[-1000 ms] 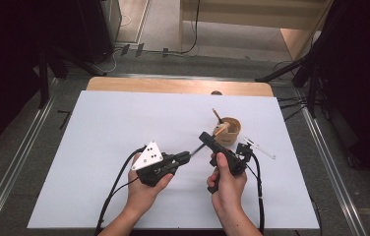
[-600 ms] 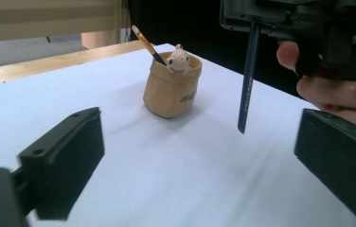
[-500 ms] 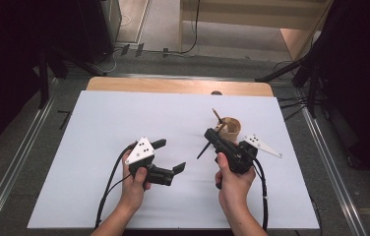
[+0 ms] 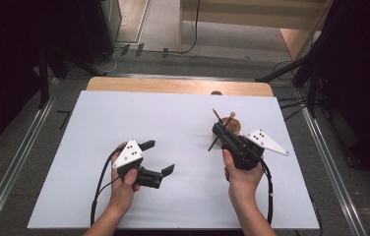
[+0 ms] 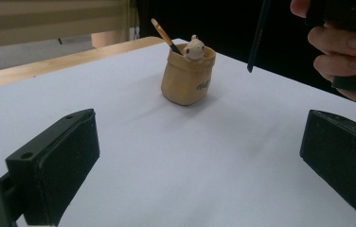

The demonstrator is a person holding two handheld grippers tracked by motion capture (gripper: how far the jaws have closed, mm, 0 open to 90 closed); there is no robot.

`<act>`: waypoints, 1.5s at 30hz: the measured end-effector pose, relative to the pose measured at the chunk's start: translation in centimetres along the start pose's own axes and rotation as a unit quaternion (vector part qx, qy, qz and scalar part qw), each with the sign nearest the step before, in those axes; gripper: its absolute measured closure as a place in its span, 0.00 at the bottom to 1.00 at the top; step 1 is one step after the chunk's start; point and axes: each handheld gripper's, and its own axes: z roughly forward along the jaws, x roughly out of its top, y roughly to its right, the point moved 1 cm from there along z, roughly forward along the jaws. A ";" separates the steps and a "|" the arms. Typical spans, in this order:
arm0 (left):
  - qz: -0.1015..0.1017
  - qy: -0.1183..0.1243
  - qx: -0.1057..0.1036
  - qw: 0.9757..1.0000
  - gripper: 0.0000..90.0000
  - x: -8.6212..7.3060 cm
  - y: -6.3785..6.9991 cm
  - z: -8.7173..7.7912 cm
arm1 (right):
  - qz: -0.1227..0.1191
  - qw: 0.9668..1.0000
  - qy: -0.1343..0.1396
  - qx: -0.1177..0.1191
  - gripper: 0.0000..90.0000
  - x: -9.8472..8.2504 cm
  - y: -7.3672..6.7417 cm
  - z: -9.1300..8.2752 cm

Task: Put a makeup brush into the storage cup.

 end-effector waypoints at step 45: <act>-0.018 0.013 0.081 0.996 0.00 -3.6 -5.4 -8.4 | -0.068 0.995 0.017 -0.075 0.93 2.5 4.4 0.3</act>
